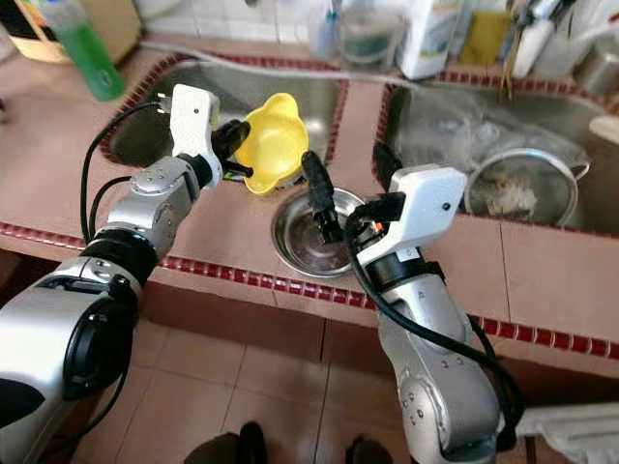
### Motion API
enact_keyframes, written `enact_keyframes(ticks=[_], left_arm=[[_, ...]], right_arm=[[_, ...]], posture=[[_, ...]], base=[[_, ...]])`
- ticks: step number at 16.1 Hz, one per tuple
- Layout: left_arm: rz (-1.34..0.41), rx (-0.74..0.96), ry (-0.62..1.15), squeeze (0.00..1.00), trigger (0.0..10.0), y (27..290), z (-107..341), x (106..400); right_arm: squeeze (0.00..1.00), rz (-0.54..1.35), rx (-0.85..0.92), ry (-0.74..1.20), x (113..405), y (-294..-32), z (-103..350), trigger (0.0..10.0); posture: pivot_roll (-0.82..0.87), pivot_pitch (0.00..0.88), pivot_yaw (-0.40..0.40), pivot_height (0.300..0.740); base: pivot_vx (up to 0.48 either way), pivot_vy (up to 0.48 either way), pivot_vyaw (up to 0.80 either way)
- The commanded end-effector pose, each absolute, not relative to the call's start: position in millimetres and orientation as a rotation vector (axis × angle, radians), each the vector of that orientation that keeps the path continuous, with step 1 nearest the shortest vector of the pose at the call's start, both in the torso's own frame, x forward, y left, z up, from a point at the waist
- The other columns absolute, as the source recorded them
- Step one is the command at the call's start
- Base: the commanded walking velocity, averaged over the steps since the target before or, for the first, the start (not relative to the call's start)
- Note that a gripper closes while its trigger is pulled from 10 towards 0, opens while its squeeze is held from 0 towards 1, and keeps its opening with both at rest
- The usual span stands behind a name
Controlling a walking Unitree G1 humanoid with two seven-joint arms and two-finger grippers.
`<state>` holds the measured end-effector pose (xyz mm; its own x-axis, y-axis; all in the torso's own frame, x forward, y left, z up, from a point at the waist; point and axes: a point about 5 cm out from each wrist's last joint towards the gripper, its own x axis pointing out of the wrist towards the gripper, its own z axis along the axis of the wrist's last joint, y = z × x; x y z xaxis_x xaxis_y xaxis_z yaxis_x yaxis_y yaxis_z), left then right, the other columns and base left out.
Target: Kitchen organization
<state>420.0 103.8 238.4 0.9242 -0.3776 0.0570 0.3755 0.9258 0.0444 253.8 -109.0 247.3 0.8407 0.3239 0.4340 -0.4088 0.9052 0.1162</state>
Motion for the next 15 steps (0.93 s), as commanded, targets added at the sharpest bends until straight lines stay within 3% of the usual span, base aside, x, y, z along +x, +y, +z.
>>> enact_keyframes(ticks=[1,6,12,13,14,15], left_arm=[[-0.398,0.043,-0.071,0.0,10.0,98,243,421],[-0.398,0.051,-0.059,0.0,10.0,92,246,421],[-0.422,0.061,0.131,0.0,10.0,89,223,419],[-0.438,0.106,0.15,0.07,10.0,88,219,418],[-0.448,0.14,0.179,1.0,10.0,87,215,418],[-0.45,0.143,0.188,1.0,10.0,87,214,417]], right_arm=[[0.0,0.377,0.231,-0.427,248,-110,250,10.0],[0.0,0.348,0.257,-0.421,243,-111,251,10.0],[0.0,0.336,0.273,-0.404,240,-109,249,10.0],[0.0,0.332,0.278,-0.401,239,-109,248,10.0],[0.0,0.33,0.281,-0.399,238,-108,247,10.0],[0.0,0.328,0.283,-0.397,238,-108,247,10.0]], posture=[[-0.27,0.326,0.092,0.74],[-0.27,0.343,0.108,0.74],[-0.27,0.357,0.124,0.74],[-0.26,0.357,0.129,0.74],[-0.26,0.356,0.133,0.74],[-0.26,0.355,0.133,0.74]], base=[[0.0,0.0,0.0],[0.0,0.0,0.0],[0.0,0.0,0.0],[0.0,0.0,0.0],[0.0,0.0,0.0],[0.0,0.0,0.0]])
